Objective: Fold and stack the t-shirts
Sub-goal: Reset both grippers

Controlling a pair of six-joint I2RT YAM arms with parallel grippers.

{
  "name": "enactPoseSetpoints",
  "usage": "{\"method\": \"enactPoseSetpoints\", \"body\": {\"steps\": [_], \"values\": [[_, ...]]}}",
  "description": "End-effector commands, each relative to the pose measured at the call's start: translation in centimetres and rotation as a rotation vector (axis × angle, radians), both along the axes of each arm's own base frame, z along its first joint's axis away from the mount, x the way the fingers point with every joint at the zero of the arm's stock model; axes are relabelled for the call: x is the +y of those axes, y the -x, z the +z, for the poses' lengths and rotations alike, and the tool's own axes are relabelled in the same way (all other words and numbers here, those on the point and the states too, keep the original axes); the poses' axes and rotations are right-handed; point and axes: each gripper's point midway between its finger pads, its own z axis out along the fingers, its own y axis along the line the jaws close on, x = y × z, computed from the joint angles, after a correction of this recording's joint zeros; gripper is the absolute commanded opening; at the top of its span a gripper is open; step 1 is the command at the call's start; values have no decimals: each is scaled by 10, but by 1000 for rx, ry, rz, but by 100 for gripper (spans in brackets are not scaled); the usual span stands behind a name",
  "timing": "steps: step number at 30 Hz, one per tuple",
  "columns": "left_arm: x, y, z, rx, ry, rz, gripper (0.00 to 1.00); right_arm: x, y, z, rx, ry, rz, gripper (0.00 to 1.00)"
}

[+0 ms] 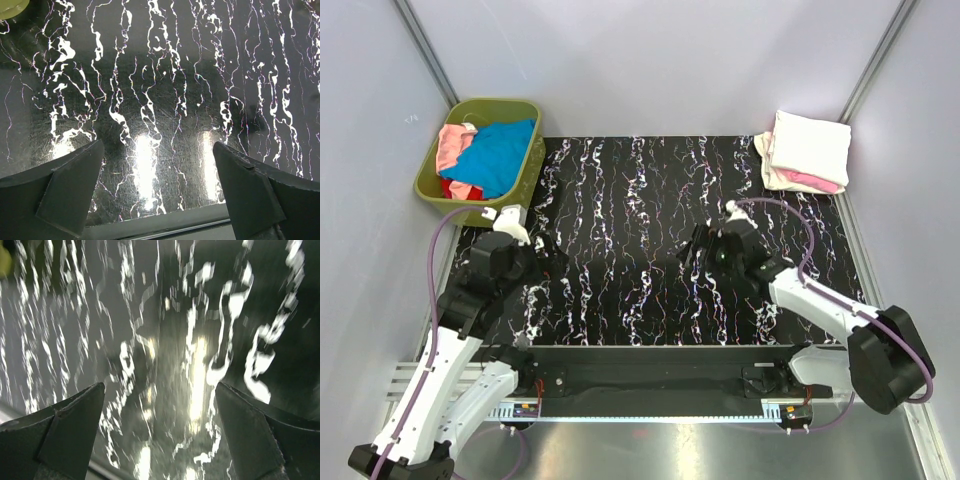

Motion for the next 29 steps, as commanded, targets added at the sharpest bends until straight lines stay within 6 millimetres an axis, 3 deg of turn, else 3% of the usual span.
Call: {"method": "enactPoseSetpoints", "body": {"steps": [1, 5, 7, 15, 25, 29], "values": [[-3, -7, 10, -49, 10, -13, 99, 25, 3, 24, -100, -145, 61, 100], [-2, -9, 7, -27, 3, -4, 99, 21, 13, 11, -137, -132, 97, 100], [-3, -9, 8, -19, -4, -11, 99, 22, 15, 15, -163, -149, 110, 100], [3, -10, 16, -40, -13, 16, 99, 29, 9, 1, -125, -132, 125, 100], [9, -15, 20, -39, -44, 43, 99, 29, 8, -1, -117, -128, 119, 100], [10, -19, 36, -91, -44, 45, 99, 29, 7, -1, -114, -126, 119, 100]]}}
